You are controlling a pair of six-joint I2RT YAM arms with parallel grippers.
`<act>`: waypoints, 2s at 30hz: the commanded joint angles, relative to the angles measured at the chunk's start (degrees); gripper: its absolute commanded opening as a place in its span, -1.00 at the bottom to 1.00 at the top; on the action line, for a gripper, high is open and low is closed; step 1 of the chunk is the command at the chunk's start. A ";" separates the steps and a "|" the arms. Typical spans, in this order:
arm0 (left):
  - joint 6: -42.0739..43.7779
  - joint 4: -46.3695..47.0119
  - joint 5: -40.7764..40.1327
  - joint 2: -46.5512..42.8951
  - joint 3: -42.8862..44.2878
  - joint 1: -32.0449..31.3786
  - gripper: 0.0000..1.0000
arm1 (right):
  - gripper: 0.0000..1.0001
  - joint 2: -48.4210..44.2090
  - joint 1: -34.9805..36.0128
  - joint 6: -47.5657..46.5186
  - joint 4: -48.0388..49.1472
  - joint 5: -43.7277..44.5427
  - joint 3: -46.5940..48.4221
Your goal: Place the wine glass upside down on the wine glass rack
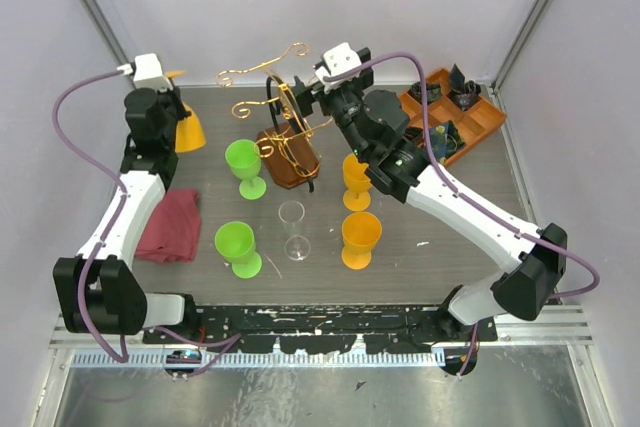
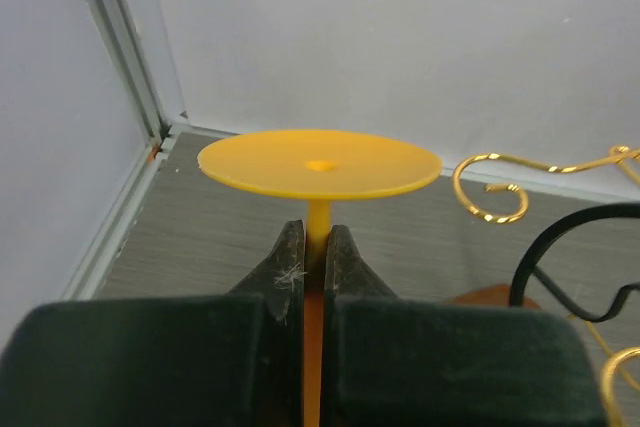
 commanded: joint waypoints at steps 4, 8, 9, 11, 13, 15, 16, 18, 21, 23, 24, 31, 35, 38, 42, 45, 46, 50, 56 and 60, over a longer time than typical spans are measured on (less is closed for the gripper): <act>2.76 20.15 1.01 2.79 -8.76 0.07 -1.00 | 0.97 -3.70 0.23 -2.73 -0.91 3.40 -1.11; 1.97 30.76 3.65 6.77 -12.70 0.03 -1.00 | 0.97 -4.69 0.19 -3.70 -0.87 3.83 -2.23; 1.81 33.53 4.50 7.83 -13.66 0.08 -1.00 | 0.98 -5.05 0.15 -3.96 -0.85 4.09 -2.66; 1.06 39.32 6.38 9.84 -15.62 0.08 -1.00 | 0.98 -5.59 0.23 -4.83 -0.79 4.68 -3.45; -0.36 45.09 7.31 12.08 -17.41 -0.03 -1.00 | 0.98 -5.99 0.16 -5.61 -0.85 5.27 -4.21; -0.81 50.89 8.55 14.38 -18.94 -0.11 -1.00 | 0.99 -6.42 0.17 -6.29 -0.84 5.98 -4.96; -0.58 53.73 9.09 15.41 -19.64 -0.18 -1.00 | 1.00 -6.61 0.10 -6.55 -0.85 6.30 -5.24; 0.40 58.14 9.59 17.20 -20.67 -0.74 -1.00 | 1.00 -7.03 0.16 -7.08 -0.85 6.43 -5.88; 2.27 62.86 10.07 19.37 -21.41 -1.90 -1.00 | 1.00 -7.45 0.16 -7.73 -0.69 6.37 -6.72; 3.38 66.44 10.61 20.89 -21.81 -2.72 -1.00 | 1.00 -7.53 0.10 -8.13 -0.51 6.43 -7.14; 3.62 69.19 10.94 21.59 -22.13 -2.97 -1.00 | 1.00 -7.53 0.16 -8.18 -0.38 6.48 -7.29; 3.97 71.70 14.55 23.57 -21.87 -4.15 -1.00 | 1.00 -7.02 0.11 -9.49 0.20 5.91 -7.74; 4.60 71.70 14.60 23.90 -21.20 -4.91 -1.00 | 1.00 -6.59 0.19 -9.80 0.53 5.82 -7.87; 5.04 71.70 14.56 23.29 -21.54 -5.01 -1.00 | 1.00 -6.18 0.11 -9.82 0.77 5.83 -7.83; 5.25 71.70 14.81 21.97 -23.11 -5.01 -1.00 | 1.00 -5.62 0.11 -9.82 1.00 5.91 -7.78; 4.70 71.70 15.27 20.75 -25.08 -5.08 -1.00 | 1.00 -5.14 0.12 -9.72 1.06 5.91 -7.63; 4.60 71.70 15.42 20.41 -25.67 -5.18 -1.00 | 1.00 -4.96 0.12 -9.72 1.15 5.91 -7.62; 5.05 71.70 16.23 19.64 -27.26 -6.00 -1.00 | 1.00 -4.18 0.11 -9.57 1.56 5.44 -7.30; 5.15 71.70 17.01 18.99 -26.63 -6.73 -1.00 | 1.00 -2.91 0.12 -9.07 2.00 4.72 -6.68; 5.16 71.70 15.92 20.14 -24.98 -6.77 -1.00 | 1.00 -2.61 0.11 -9.02 2.63 4.76 -6.71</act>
